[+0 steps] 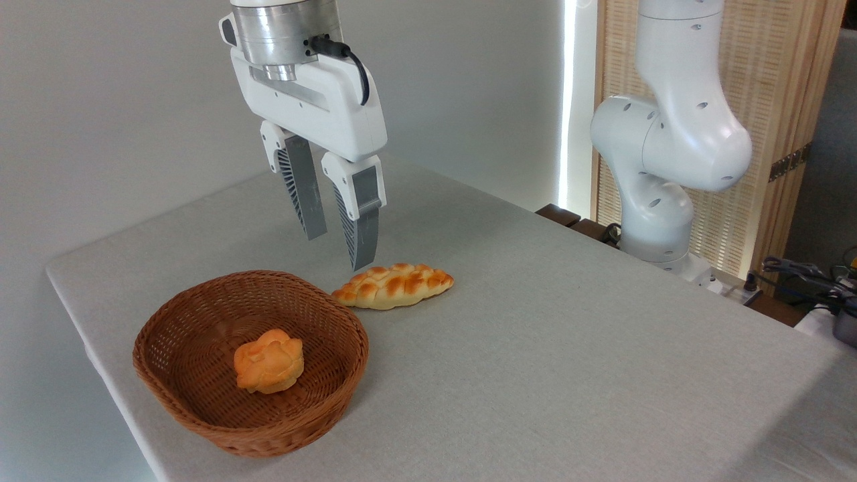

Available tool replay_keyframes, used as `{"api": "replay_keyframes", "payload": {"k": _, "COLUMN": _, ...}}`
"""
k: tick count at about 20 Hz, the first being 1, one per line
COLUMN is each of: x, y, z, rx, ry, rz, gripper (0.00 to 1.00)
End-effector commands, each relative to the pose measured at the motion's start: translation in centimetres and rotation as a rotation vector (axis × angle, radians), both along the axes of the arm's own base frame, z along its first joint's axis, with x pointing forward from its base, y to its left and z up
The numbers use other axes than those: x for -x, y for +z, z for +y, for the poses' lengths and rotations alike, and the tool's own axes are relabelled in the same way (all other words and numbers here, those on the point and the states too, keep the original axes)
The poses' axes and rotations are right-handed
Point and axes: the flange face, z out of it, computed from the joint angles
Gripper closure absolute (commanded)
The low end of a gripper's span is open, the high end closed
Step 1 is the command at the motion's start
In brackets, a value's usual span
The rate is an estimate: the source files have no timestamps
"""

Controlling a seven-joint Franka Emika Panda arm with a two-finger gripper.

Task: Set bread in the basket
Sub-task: 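Lower the open gripper toward the braided bread roll beside the basket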

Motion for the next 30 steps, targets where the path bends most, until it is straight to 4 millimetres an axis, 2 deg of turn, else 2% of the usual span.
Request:
{"api": "replay_keyframes", "payload": {"k": 1, "x": 0.1, "y": -0.4, "z": 0.1, "rx": -0.016, "ry": 0.004, "rz": 0.022, "gripper": 0.0}}
{"api": "replay_keyframes", "payload": {"k": 9, "x": 0.3, "y": -0.8, "z": -0.1, "rx": -0.015, "ry": 0.0, "rz": 0.031, "gripper": 0.0}}
{"api": "replay_keyframes", "payload": {"k": 11, "x": 1.0, "y": -1.5, "z": -0.6, "rx": -0.004, "ry": -0.009, "rz": 0.049, "gripper": 0.0}}
{"api": "replay_keyframes", "payload": {"k": 12, "x": 1.9, "y": -1.7, "z": -1.6, "rx": 0.001, "ry": -0.028, "rz": 0.055, "gripper": 0.0}}
{"api": "replay_keyframes", "payload": {"k": 15, "x": 5.1, "y": -3.9, "z": -4.5, "rx": 0.035, "ry": -0.151, "rz": 0.068, "gripper": 0.0}}
{"api": "replay_keyframes", "payload": {"k": 20, "x": 9.8, "y": -9.2, "z": -7.4, "rx": 0.03, "ry": -0.231, "rz": 0.087, "gripper": 0.0}}
{"api": "replay_keyframes", "payload": {"k": 23, "x": 10.6, "y": -11.9, "z": -9.7, "rx": 0.025, "ry": -0.288, "rz": 0.087, "gripper": 0.0}}
{"api": "replay_keyframes", "payload": {"k": 26, "x": 11.4, "y": -15.0, "z": -10.3, "rx": 0.012, "ry": -0.345, "rz": 0.094, "gripper": 0.0}}
{"api": "replay_keyframes", "payload": {"k": 30, "x": 11.7, "y": -16.3, "z": -10.7, "rx": 0.017, "ry": -0.395, "rz": 0.112, "gripper": 0.0}}
